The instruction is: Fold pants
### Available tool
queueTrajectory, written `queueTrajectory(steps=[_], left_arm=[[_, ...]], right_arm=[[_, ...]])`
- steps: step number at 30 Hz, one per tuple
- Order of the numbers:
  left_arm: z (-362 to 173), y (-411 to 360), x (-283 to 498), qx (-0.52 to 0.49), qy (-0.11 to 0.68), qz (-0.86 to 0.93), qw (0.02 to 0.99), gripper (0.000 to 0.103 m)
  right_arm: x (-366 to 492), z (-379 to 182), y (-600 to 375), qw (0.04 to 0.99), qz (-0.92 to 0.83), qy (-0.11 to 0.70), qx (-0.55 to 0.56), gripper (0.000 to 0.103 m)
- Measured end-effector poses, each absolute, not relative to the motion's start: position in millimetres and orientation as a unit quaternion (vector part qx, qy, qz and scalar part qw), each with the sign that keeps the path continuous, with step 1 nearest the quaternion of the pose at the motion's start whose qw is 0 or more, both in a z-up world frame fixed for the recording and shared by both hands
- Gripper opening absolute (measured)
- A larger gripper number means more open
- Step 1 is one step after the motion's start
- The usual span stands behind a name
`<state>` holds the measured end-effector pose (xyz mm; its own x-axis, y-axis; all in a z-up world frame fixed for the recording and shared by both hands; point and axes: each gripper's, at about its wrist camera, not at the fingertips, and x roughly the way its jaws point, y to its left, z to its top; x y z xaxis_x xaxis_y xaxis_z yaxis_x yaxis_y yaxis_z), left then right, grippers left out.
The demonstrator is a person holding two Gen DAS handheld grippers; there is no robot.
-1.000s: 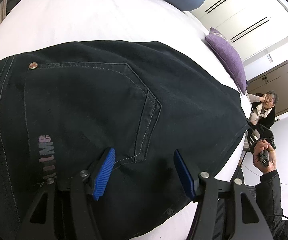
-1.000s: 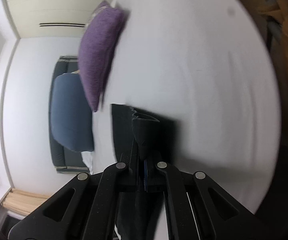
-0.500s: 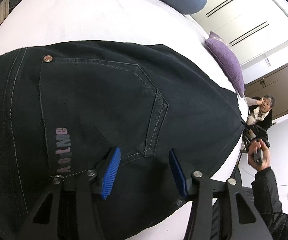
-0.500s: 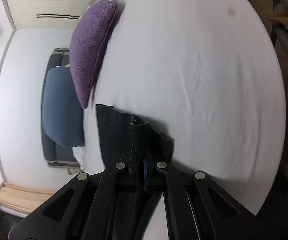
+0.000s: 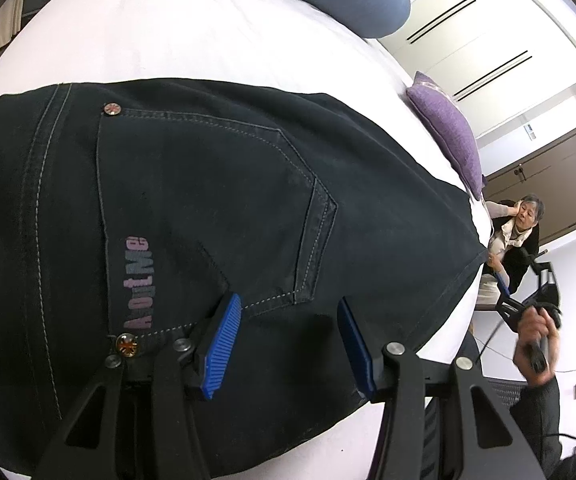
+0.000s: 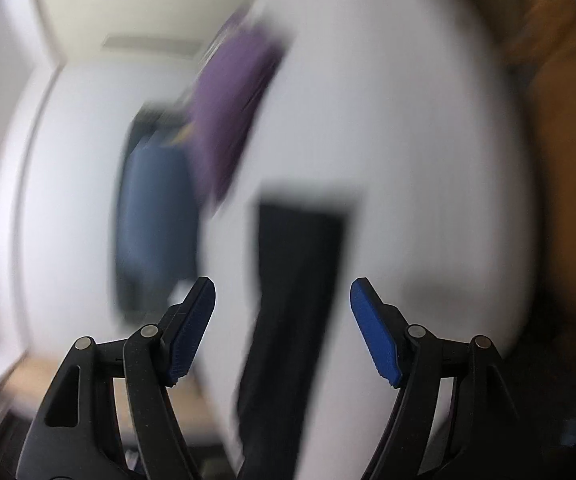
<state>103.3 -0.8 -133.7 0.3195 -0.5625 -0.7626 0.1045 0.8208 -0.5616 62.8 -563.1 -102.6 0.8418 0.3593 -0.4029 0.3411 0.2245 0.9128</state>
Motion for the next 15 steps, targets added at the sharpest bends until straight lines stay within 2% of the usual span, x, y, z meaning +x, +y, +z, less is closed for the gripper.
queueTrajectory(steps=[2, 4, 8, 15], left_arm=[[-133.1, -2.3, 103.5, -0.210, 0.544, -0.212, 0.784, 0.053], [-132.8, -2.7, 103.3, -0.209, 0.543, -0.213, 0.785, 0.053], [-132.7, -0.7, 101.4, -0.209, 0.541, -0.216, 0.785, 0.053], [-135.2, 9.3, 97.6, -0.222, 0.538, -0.219, 0.783, 0.050]], right_arm=[[75.1, -102.1, -515.4, 0.720, 0.062, 0.325, 0.610, 0.067], [84.5, -113.3, -463.2, 0.685, 0.120, 0.371, 0.616, 0.060], [95.6, -133.7, -391.7, 0.639, 0.172, 0.438, 0.609, 0.051], [89.4, -153.7, -356.0, 0.616, 0.151, 0.497, 0.592, 0.048]])
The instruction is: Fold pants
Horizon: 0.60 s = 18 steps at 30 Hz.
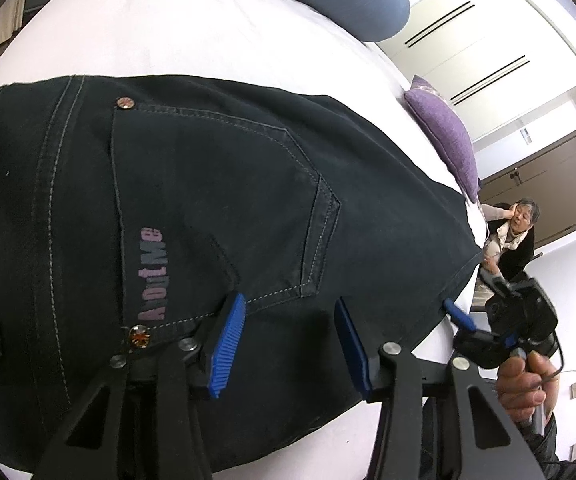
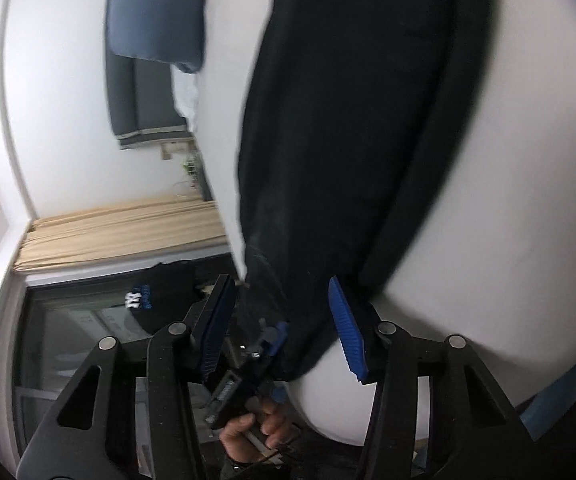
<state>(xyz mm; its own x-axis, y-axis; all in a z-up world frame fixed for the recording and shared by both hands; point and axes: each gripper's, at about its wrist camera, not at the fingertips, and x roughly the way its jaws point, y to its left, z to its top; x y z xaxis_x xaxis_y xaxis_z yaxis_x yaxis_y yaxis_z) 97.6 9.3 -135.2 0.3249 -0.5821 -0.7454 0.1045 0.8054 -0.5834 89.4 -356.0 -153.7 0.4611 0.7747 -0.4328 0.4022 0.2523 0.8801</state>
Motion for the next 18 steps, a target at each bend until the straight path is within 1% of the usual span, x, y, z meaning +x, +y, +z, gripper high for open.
queueTrajectory(steps=[5, 7, 12, 13, 14, 15, 16, 17, 18], left_arm=[[-135.9, 11.0, 97.4, -0.223, 0.538, -0.219, 0.783, 0.049], [-135.9, 11.8, 97.6, -0.223, 0.538, -0.219, 0.783, 0.049], [-136.2, 12.2, 96.2, -0.221, 0.538, -0.218, 0.784, 0.049], [-136.0, 12.3, 95.9, -0.220, 0.538, -0.218, 0.784, 0.049], [-135.6, 11.3, 95.7, -0.218, 0.538, -0.217, 0.784, 0.049], [-135.4, 9.8, 95.8, -0.214, 0.540, -0.216, 0.785, 0.048], [-135.2, 7.8, 95.5, -0.206, 0.543, -0.210, 0.786, 0.042], [-135.2, 7.8, 95.1, -0.200, 0.547, -0.205, 0.787, 0.035], [-135.3, 8.7, 94.7, -0.195, 0.551, -0.200, 0.786, 0.031]], right_arm=[[81.0, -155.5, -354.1, 0.614, 0.143, 0.505, 0.589, 0.047], [84.9, -162.3, -351.0, 0.611, 0.141, 0.507, 0.591, 0.045], [102.0, -169.0, -344.9, 0.611, 0.139, 0.509, 0.590, 0.045], [105.5, -168.1, -342.1, 0.613, 0.146, 0.506, 0.589, 0.038], [107.9, -167.7, -341.1, 0.616, 0.153, 0.503, 0.588, 0.025], [109.1, -167.3, -344.4, 0.618, 0.151, 0.502, 0.586, 0.018], [111.4, -169.3, -343.1, 0.618, 0.148, 0.503, 0.586, 0.004], [110.2, -170.9, -343.3, 0.617, 0.149, 0.502, 0.588, 0.004], [102.6, -170.1, -348.4, 0.615, 0.148, 0.499, 0.592, 0.004]])
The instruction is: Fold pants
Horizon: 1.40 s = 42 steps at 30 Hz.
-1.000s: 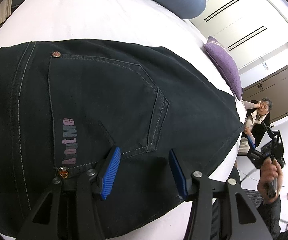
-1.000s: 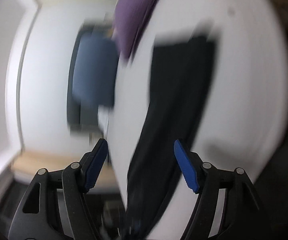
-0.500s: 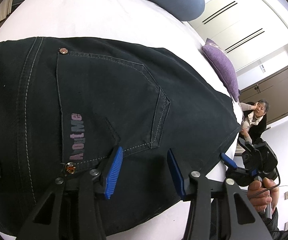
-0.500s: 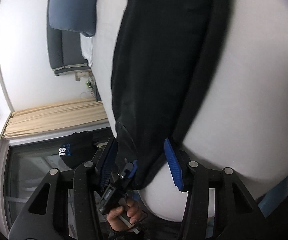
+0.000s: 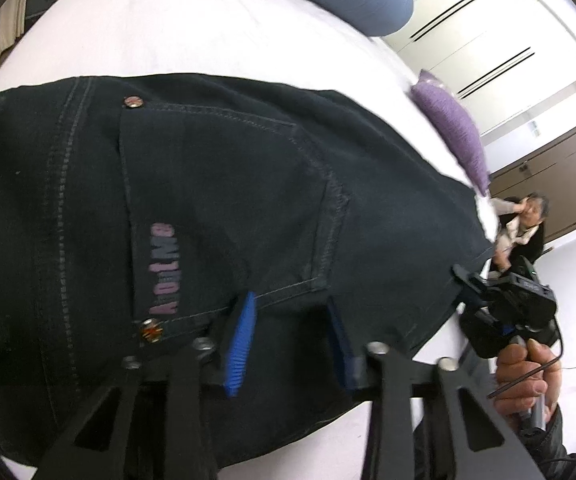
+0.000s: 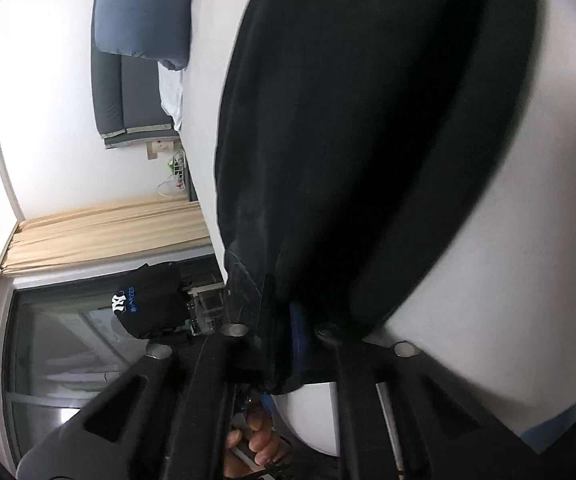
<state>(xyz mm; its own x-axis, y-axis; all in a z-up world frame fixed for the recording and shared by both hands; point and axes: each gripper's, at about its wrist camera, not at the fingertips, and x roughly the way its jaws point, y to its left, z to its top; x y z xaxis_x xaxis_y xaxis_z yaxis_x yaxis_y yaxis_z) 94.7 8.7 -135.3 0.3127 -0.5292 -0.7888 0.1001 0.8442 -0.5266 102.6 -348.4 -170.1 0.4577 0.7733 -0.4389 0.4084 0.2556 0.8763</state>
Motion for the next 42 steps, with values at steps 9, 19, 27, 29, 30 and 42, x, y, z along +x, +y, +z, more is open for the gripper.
queueTrajectory(steps=[9, 19, 27, 29, 30, 42], left_arm=[[-142.0, 29.3, 85.7, -0.200, 0.567, -0.191, 0.776, 0.004], [-143.9, 35.8, 79.2, -0.217, 0.554, -0.188, 0.782, 0.005], [-143.9, 37.5, 78.9, -0.227, 0.548, -0.188, 0.783, 0.005], [-141.7, 38.1, 77.2, -0.220, 0.547, -0.187, 0.786, 0.005], [-141.3, 38.3, 76.4, -0.219, 0.546, -0.186, 0.787, 0.005], [-144.5, 39.3, 70.7, -0.231, 0.543, -0.183, 0.786, 0.005]], right_arm=[[72.9, -188.8, -352.5, 0.604, 0.131, 0.495, 0.611, 0.002], [67.9, -185.9, -344.1, 0.617, 0.131, 0.486, 0.605, 0.002], [69.5, -199.3, -351.0, 0.591, 0.148, 0.478, 0.632, 0.001], [67.3, -197.5, -349.7, 0.598, 0.151, 0.468, 0.633, 0.001], [65.5, -198.5, -349.9, 0.592, 0.151, 0.466, 0.640, 0.002], [159.5, -67.6, -330.2, 0.734, 0.226, 0.492, 0.410, 0.007]])
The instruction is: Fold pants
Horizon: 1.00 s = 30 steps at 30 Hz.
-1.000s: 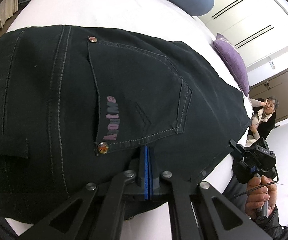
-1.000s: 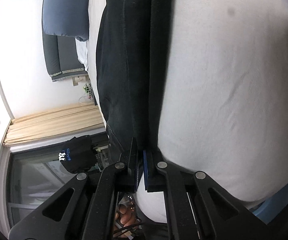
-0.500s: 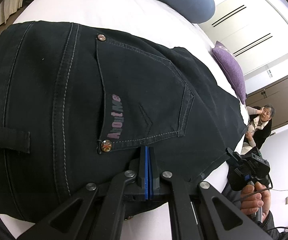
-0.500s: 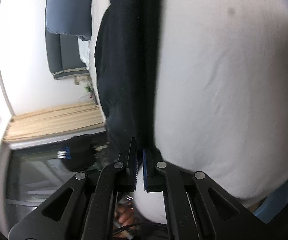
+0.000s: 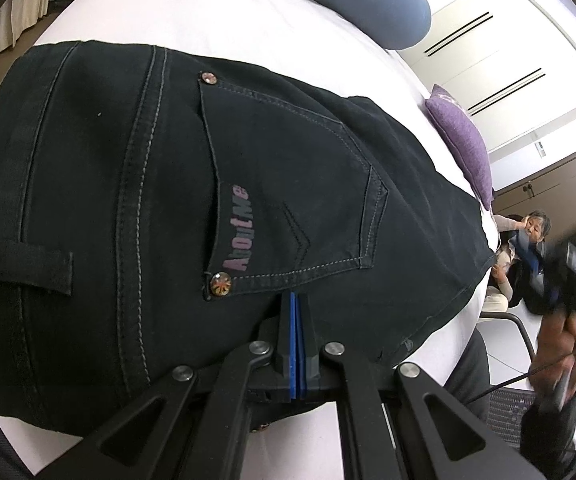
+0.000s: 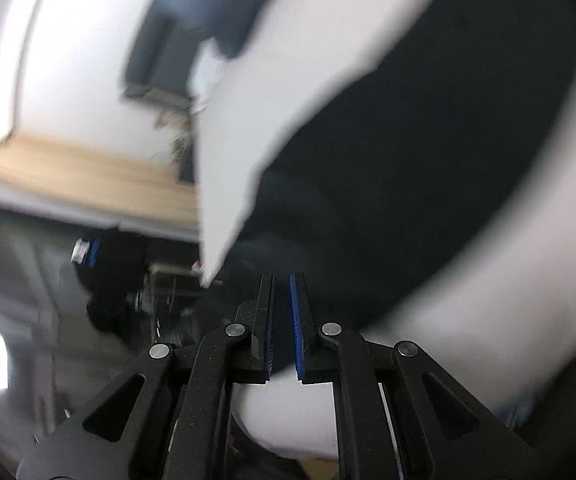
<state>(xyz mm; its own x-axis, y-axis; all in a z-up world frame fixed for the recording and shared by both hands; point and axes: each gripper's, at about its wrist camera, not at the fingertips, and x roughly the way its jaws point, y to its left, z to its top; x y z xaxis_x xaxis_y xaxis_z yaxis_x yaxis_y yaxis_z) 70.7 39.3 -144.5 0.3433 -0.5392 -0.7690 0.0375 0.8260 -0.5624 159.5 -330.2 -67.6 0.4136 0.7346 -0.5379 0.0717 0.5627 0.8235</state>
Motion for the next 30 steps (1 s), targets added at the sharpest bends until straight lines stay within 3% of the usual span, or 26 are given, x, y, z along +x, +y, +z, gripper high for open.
queueTrajectory(steps=[4, 8, 10, 12, 13, 14, 16, 19, 21, 23, 24, 25, 26, 30], left_arm=[[-144.7, 39.7, 68.5, -0.230, 0.542, -0.181, 0.788, 0.005], [-142.1, 41.6, 67.9, -0.230, 0.544, -0.179, 0.787, 0.005], [-130.0, 41.5, 67.3, -0.214, 0.549, -0.162, 0.792, 0.006], [-100.7, 36.6, 68.9, -0.165, 0.535, -0.132, 0.818, 0.046], [-87.9, 35.2, 71.9, -0.163, 0.518, -0.130, 0.830, 0.075], [-71.2, 32.6, 79.6, -0.169, 0.491, -0.135, 0.844, 0.087], [-54.7, 19.4, 103.2, -0.173, 0.469, -0.158, 0.851, 0.087], [-52.0, -18.4, 153.4, -0.161, 0.458, -0.199, 0.851, 0.085], [-66.6, -45.1, 186.1, -0.170, 0.479, -0.234, 0.829, 0.067], [-93.4, -70.9, 213.0, -0.167, 0.514, -0.255, 0.801, 0.031], [-108.9, -81.1, 222.0, -0.155, 0.535, -0.255, 0.790, 0.023], [-127.0, -88.5, 228.4, -0.139, 0.555, -0.249, 0.781, 0.009], [-140.4, -91.1, 232.0, -0.125, 0.568, -0.242, 0.777, 0.005], [-151.6, -51.6, 228.6, -0.166, 0.555, -0.227, 0.783, 0.005]], right_arm=[[231.5, -96.6, -284.3, 0.673, 0.281, 0.553, 0.404, 0.007], [251.2, -173.2, -263.2, 0.620, 0.255, 0.623, 0.404, 0.004], [240.7, -202.4, -279.0, 0.618, 0.263, 0.591, 0.447, 0.000], [231.4, -195.0, -288.8, 0.647, 0.265, 0.565, 0.438, 0.000], [228.7, -191.0, -289.1, 0.660, 0.256, 0.565, 0.424, 0.000], [227.4, -189.1, -288.3, 0.669, 0.254, 0.562, 0.415, 0.000], [230.1, -190.5, -286.4, 0.674, 0.248, 0.565, 0.406, 0.000], [234.1, -191.5, -282.7, 0.672, 0.240, 0.567, 0.411, 0.000], [223.9, -190.2, -283.7, 0.677, 0.242, 0.563, 0.407, 0.000], [224.4, -189.2, -280.6, 0.681, 0.241, 0.561, 0.404, 0.000], [224.9, -189.7, -280.2, 0.680, 0.239, 0.561, 0.407, 0.000], [226.3, -189.1, -277.5, 0.679, 0.237, 0.561, 0.409, 0.000], [226.3, -189.7, -277.6, 0.679, 0.237, 0.562, 0.409, 0.000], [219.4, -188.4, -281.4, 0.681, 0.234, 0.562, 0.406, 0.000]])
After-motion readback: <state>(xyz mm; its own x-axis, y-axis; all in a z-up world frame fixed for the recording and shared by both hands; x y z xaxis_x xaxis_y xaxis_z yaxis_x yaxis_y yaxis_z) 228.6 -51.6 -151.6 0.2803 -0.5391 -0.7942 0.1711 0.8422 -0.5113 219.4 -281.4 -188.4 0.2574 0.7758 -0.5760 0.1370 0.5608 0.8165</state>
